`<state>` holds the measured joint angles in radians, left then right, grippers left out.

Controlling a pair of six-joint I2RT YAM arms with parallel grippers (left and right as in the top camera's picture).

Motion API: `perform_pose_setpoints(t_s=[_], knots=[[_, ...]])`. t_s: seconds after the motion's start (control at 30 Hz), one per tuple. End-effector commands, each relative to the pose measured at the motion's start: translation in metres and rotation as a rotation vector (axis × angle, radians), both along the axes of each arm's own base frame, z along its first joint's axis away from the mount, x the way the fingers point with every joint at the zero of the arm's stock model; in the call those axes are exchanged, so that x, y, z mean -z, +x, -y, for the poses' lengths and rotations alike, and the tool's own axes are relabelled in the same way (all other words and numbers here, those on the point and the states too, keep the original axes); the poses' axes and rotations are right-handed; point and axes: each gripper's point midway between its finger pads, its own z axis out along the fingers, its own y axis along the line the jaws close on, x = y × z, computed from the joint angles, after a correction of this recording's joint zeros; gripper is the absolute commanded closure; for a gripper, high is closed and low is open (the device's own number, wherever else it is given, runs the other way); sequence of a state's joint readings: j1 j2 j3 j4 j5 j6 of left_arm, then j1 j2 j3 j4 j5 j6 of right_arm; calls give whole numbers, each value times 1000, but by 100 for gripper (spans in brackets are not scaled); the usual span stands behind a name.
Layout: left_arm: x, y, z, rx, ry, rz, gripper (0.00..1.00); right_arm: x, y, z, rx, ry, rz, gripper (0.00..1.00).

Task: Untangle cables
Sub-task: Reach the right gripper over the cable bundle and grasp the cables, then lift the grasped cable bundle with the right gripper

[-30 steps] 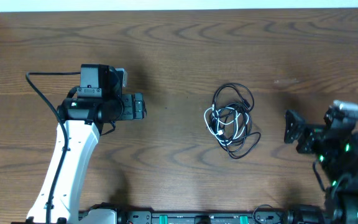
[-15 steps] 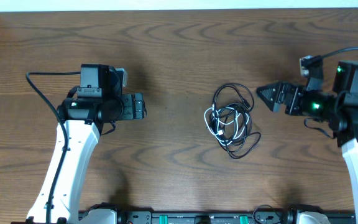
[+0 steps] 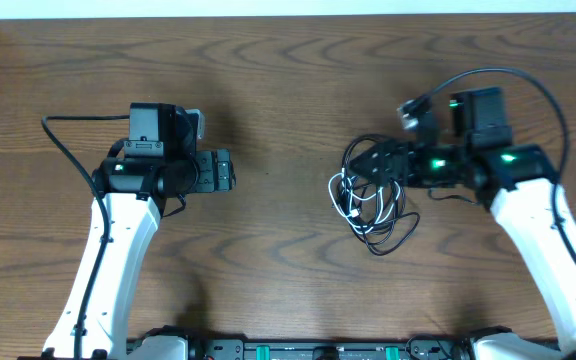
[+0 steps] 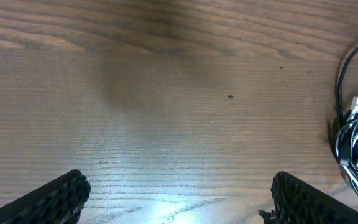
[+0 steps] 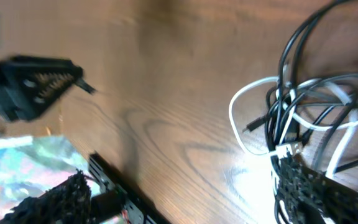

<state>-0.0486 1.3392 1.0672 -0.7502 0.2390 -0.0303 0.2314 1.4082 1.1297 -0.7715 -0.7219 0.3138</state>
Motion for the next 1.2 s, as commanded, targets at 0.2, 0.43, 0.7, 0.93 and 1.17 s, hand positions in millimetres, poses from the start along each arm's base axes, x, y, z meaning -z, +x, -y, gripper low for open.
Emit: perform_pose_setpoints(t_s=[0.2,0.43,0.7,0.93,1.17], knots=[[-6,5,2,-6,-16,14,6,61,-6,-26,-30,-209,-110,8],[-6,5,2,-6,-16,13,6,105,-18,-37,-49,-317,-215,20],[-6,5,2,-6,-16,13,6,132,-10,-16,47,-478,-234,21],[-6,5,2,-6,-16,13,6,155,-17,-23,15,-516,-273,21],[-6,5,2,-6,-16,13,6,178,-24,-22,22,-573,-330,25]])
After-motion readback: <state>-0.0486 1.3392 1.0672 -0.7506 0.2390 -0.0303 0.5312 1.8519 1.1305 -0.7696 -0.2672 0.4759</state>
